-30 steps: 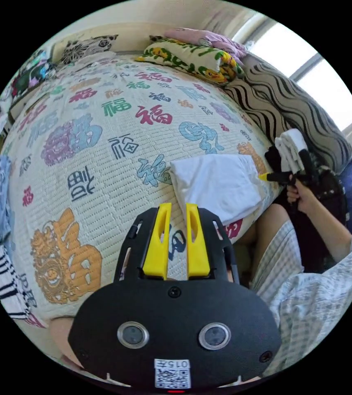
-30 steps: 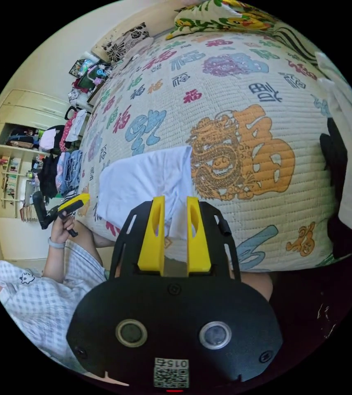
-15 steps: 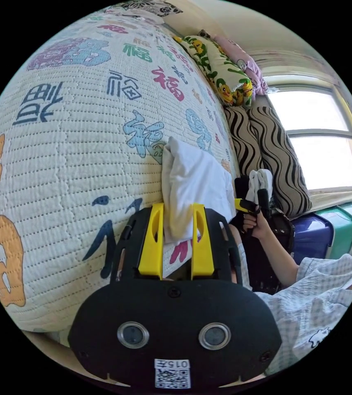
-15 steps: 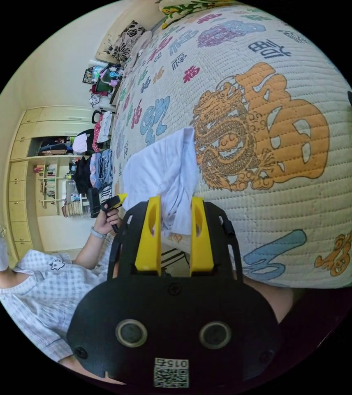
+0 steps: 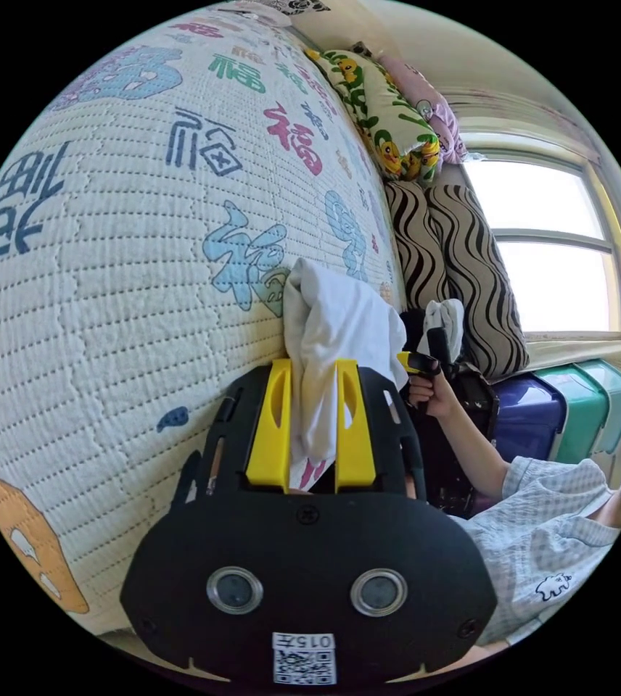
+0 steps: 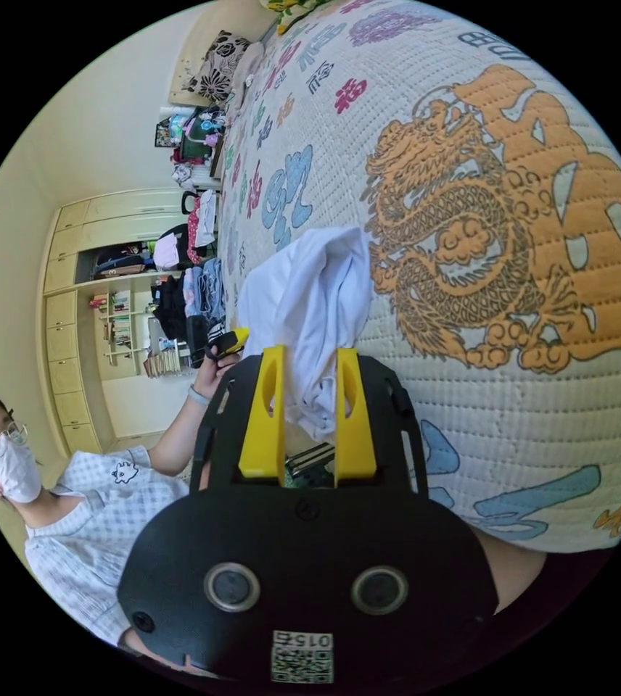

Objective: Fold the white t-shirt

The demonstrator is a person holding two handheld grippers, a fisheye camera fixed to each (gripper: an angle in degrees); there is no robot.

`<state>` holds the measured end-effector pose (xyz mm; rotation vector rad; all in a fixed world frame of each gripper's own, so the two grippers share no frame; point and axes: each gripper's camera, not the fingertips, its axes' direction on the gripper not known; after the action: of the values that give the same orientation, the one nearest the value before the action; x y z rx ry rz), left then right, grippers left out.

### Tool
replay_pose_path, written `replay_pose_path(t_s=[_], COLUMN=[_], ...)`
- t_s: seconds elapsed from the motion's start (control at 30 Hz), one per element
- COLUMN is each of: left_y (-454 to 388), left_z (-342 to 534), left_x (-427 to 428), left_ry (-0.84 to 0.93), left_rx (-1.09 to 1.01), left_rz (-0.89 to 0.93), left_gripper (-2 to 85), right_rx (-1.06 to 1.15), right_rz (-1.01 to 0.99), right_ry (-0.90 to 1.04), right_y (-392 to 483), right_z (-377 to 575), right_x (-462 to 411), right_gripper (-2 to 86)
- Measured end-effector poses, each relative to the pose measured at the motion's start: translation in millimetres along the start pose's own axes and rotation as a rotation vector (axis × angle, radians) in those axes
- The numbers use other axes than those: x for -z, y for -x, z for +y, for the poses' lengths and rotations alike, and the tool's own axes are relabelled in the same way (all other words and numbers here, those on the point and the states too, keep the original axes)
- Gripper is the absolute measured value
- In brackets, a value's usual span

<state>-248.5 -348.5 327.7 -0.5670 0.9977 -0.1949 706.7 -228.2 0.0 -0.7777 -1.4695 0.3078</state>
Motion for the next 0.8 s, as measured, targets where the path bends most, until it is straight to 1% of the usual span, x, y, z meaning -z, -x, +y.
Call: replay_pose_path(t_s=[0.1, 0.2, 0.27, 0.37, 0.47, 0.57, 0.67, 0.7, 0.8], left_y=[5, 9, 11, 5, -10, -30, -62, -79, -128], left_z=[-2, -1, 4, 18, 33, 44, 42, 37, 18], left_x=[8, 17, 27, 43, 62, 81, 79, 71, 36], left_ry=[0.02, 0.031, 0.008, -0.021, -0.054, -0.104, -0.133, -0.133, -0.111], left_rx=[-0.002, -0.003, 0.001, -0.035, -0.086, -0.134, -0.193, -0.225, -0.3], left_rz=[-0.014, 0.027, 0.062, 0.082, 0.099, 0.156, 0.241, 0.283, 0.387], left_gripper=[7.6, 5.0, 3.7, 2.5, 2.0, 1.9, 2.0, 2.1, 2.3], right_rx=[-0.038, -0.054, -0.046, -0.008, 0.082, 0.179, 0.285, 0.316, 0.335], right_rz=[0.015, 0.013, 0.009, 0.026, 0.07, 0.126, 0.251, 0.323, 0.506], right_ry=[-0.013, -0.042, -0.059, -0.061, -0.044, -0.04, -0.046, -0.056, -0.108], right_y=[10, 24, 35, 62, 98, 143, 194, 215, 259], right_z=[9, 23, 31, 44, 54, 64, 73, 78, 93], right_x=[-8, -10, -11, -15, -19, -9, 18, 34, 80], right_gripper=[6.7, 5.1, 4.7, 4.4, 4.3, 4.3, 4.3, 4.3, 4.3])
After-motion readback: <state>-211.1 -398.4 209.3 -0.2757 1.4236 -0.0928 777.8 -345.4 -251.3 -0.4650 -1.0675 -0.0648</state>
